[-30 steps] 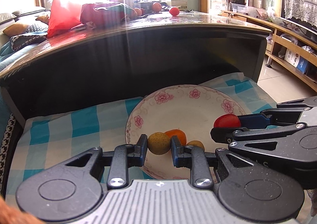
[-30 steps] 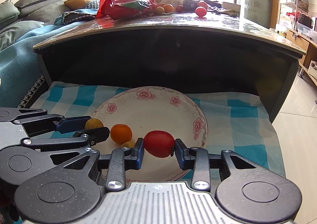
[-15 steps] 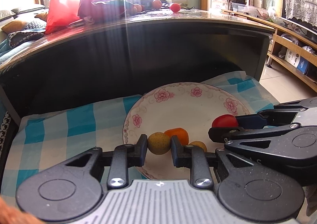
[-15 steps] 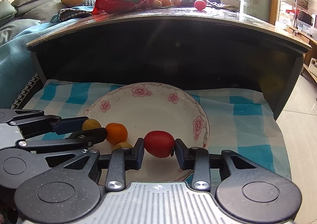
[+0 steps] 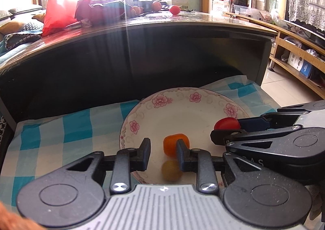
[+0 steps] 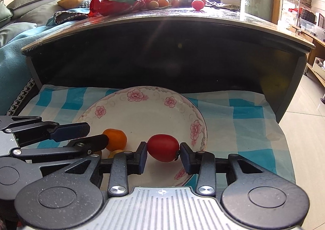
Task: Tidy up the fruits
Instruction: 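Open the left gripper to drop the kiwi while the right gripper releases the tomato, then move the right gripper back to the large tangerine and grasp it, then grasp the red cherry tomato with the left gripper while the right gripper holds the tangerine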
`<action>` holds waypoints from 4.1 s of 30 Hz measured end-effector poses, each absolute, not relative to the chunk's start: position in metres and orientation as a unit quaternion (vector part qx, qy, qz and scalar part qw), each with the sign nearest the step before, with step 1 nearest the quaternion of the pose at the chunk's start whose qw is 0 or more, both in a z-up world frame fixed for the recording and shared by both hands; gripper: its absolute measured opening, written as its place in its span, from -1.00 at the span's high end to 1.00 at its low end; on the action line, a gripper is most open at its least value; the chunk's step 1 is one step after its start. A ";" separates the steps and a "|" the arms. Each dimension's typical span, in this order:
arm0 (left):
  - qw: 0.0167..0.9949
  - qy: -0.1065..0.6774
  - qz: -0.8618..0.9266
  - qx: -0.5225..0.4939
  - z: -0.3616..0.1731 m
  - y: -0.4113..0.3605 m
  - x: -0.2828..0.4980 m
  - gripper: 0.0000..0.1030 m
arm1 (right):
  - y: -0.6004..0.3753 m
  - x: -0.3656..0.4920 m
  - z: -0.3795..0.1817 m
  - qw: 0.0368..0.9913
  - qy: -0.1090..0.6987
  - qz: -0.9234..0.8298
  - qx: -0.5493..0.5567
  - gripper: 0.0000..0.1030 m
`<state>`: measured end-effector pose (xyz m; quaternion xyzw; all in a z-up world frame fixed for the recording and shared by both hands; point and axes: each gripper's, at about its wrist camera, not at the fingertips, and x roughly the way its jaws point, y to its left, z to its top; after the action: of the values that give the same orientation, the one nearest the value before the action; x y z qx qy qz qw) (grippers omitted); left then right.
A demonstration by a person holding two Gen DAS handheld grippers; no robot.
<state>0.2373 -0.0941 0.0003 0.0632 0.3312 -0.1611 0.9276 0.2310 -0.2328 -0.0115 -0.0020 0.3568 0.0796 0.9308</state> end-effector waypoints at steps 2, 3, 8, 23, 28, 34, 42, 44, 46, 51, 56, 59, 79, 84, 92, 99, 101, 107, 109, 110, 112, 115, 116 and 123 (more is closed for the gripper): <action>0.928 0.330 -0.161 0.061 0.001 -0.093 0.237 0.28 | -0.233 0.231 -0.011 0.931 0.356 0.080 0.000 0.36; 0.928 0.330 -0.162 0.058 0.001 -0.092 0.238 0.27 | -0.233 0.231 -0.011 0.931 0.355 0.080 0.000 0.36; 0.929 0.329 -0.164 0.044 0.007 -0.087 0.240 0.18 | -0.235 0.231 -0.007 0.934 0.348 0.078 0.003 0.27; 0.941 0.309 -0.139 0.004 0.044 -0.060 0.233 0.16 | -0.229 0.218 0.018 0.942 0.321 0.092 0.016 0.21; 0.941 0.310 -0.136 0.010 0.052 -0.053 0.220 0.15 | -0.224 0.210 0.031 0.944 0.313 0.099 0.018 0.17; 0.940 0.312 -0.138 0.009 0.059 -0.046 0.200 0.15 | -0.217 0.192 0.039 0.942 0.315 0.111 0.015 0.14; 0.937 0.318 -0.143 0.008 0.066 -0.034 0.167 0.14 | -0.204 0.161 0.040 0.936 0.330 0.124 -0.001 0.13; 0.936 0.322 -0.141 0.008 0.065 -0.030 0.160 0.14 | -0.203 0.155 0.041 0.934 0.333 0.127 0.001 0.13; 0.934 0.330 -0.138 0.007 0.063 -0.024 0.152 0.14 | -0.201 0.148 0.041 0.932 0.337 0.131 0.004 0.13; 0.928 0.349 -0.132 0.006 0.054 -0.009 0.135 0.14 | -0.195 0.129 0.035 0.925 0.353 0.142 0.005 0.13; 0.919 0.372 -0.131 0.009 0.041 0.004 0.117 0.14 | -0.185 0.109 0.023 0.913 0.377 0.157 0.002 0.13; 0.912 0.389 -0.132 0.011 0.029 0.013 0.106 0.13 | -0.176 0.097 0.015 0.906 0.389 0.167 -0.003 0.10; 0.890 0.428 -0.155 0.042 -0.016 0.018 0.102 0.12 | -0.150 0.108 -0.026 0.882 0.424 0.199 -0.050 0.10; 0.887 0.431 -0.159 0.047 -0.021 0.014 0.107 0.12 | -0.150 0.111 -0.030 0.880 0.427 0.202 -0.056 0.12; 0.892 0.417 -0.154 0.080 -0.026 0.007 0.104 0.17 | -0.149 0.107 -0.030 0.882 0.417 0.210 -0.073 0.46; 0.894 0.410 -0.160 0.079 -0.021 0.005 0.100 0.29 | -0.149 0.105 -0.026 0.881 0.416 0.209 -0.084 0.47; 0.893 0.410 -0.168 0.077 -0.019 0.002 0.097 0.29 | -0.153 0.103 -0.024 0.881 0.416 0.209 -0.082 0.48; 0.884 0.410 -0.210 0.082 -0.019 -0.015 0.083 0.29 | -0.165 0.088 -0.019 0.885 0.415 0.195 -0.083 0.47; 0.879 0.413 -0.221 0.084 -0.021 -0.019 0.080 0.28 | -0.169 0.083 -0.017 0.885 0.416 0.190 -0.083 0.47; 0.878 0.414 -0.223 0.086 -0.022 -0.020 0.079 0.28 | -0.170 0.081 -0.017 0.886 0.416 0.187 -0.084 0.47; 0.879 0.409 -0.225 0.098 -0.023 -0.022 0.076 0.28 | -0.174 0.079 -0.020 0.885 0.421 0.179 -0.085 0.47; 0.878 0.409 -0.227 0.104 -0.024 -0.022 0.073 0.21 | -0.177 0.074 -0.025 0.883 0.427 0.175 -0.084 0.45; 0.877 0.411 -0.227 0.104 -0.025 -0.021 0.073 0.19 | -0.177 0.073 -0.025 0.884 0.425 0.175 -0.087 0.43; 0.878 0.407 -0.230 0.103 -0.026 -0.018 0.072 0.14 | -0.180 0.074 -0.028 0.886 0.424 0.174 -0.077 0.38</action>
<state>0.0717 -0.0178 -0.0262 0.1033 0.4066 -0.2302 0.8781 0.0738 -0.1802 -0.0278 -0.0768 0.4236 0.1737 0.8857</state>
